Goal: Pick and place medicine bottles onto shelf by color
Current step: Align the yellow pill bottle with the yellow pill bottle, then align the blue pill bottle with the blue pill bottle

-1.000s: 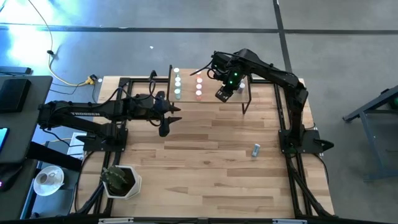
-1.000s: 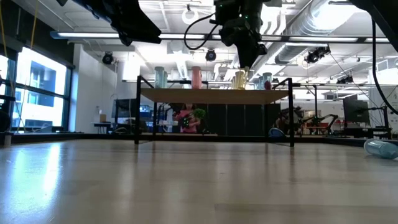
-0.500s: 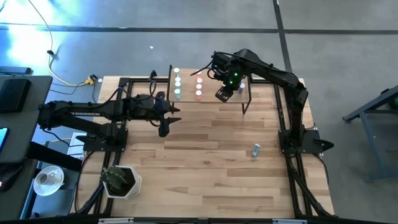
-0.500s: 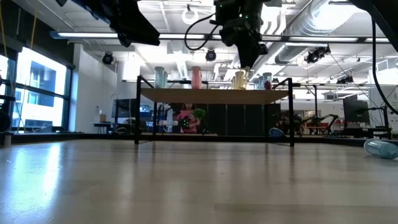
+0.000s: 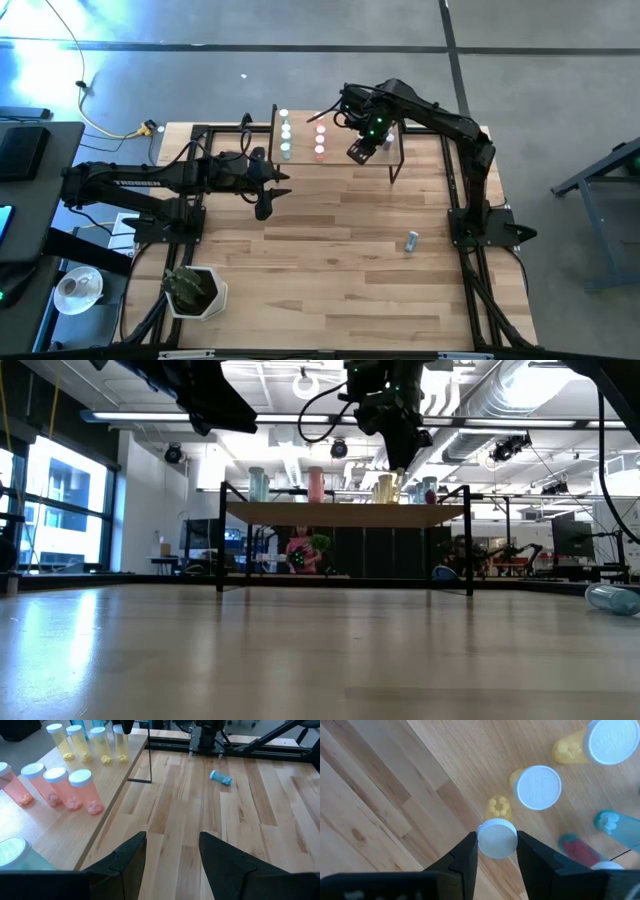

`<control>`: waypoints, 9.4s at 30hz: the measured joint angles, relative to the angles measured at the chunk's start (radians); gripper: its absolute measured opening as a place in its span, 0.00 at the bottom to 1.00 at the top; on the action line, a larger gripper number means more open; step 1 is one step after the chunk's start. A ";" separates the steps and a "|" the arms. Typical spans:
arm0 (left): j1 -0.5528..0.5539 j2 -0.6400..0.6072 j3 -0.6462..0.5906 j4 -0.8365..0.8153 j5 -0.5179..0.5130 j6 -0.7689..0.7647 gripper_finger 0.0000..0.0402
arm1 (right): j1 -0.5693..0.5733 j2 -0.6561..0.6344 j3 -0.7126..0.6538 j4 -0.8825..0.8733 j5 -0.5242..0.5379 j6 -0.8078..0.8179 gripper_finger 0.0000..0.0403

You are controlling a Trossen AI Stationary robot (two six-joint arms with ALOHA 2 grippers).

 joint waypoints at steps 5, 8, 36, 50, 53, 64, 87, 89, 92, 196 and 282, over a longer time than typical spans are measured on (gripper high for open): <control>0.000 0.000 0.000 0.000 0.000 0.000 0.43 | 0.015 0.008 0.000 0.015 0.000 -0.007 0.28; 0.000 0.000 0.000 0.000 0.000 0.000 0.43 | 0.016 0.009 0.000 0.015 0.000 -0.008 0.28; 0.000 0.000 0.000 0.000 0.000 0.000 0.43 | 0.016 0.015 -0.001 0.022 0.062 -0.034 0.34; 0.000 0.000 0.000 0.000 0.000 0.000 0.43 | 0.015 0.014 -0.001 0.039 0.052 -0.052 0.34; 0.000 0.000 0.000 0.000 0.000 0.000 0.43 | 0.013 0.013 -0.001 0.038 0.051 -0.053 0.34; 0.000 0.000 0.000 0.000 0.000 0.000 0.43 | 0.014 0.013 0.000 0.041 0.050 -0.061 0.34; 0.000 0.000 0.000 0.000 0.000 0.001 0.43 | 0.014 0.013 0.000 0.042 0.019 -0.068 0.43; 0.000 0.000 0.000 0.000 0.000 0.001 0.43 | 0.014 0.013 0.000 0.044 0.019 -0.068 0.43; 0.000 0.000 0.000 0.000 0.000 0.000 0.43 | 0.014 0.013 0.000 0.044 0.020 -0.065 0.43; 0.000 0.000 0.000 -0.044 0.000 0.041 0.43 | 0.741 -0.728 -1.326 0.653 0.000 1.566 0.43; -0.008 0.000 0.000 -0.010 0.034 -0.102 0.60 | 0.720 -0.466 -1.338 1.871 0.251 0.533 0.21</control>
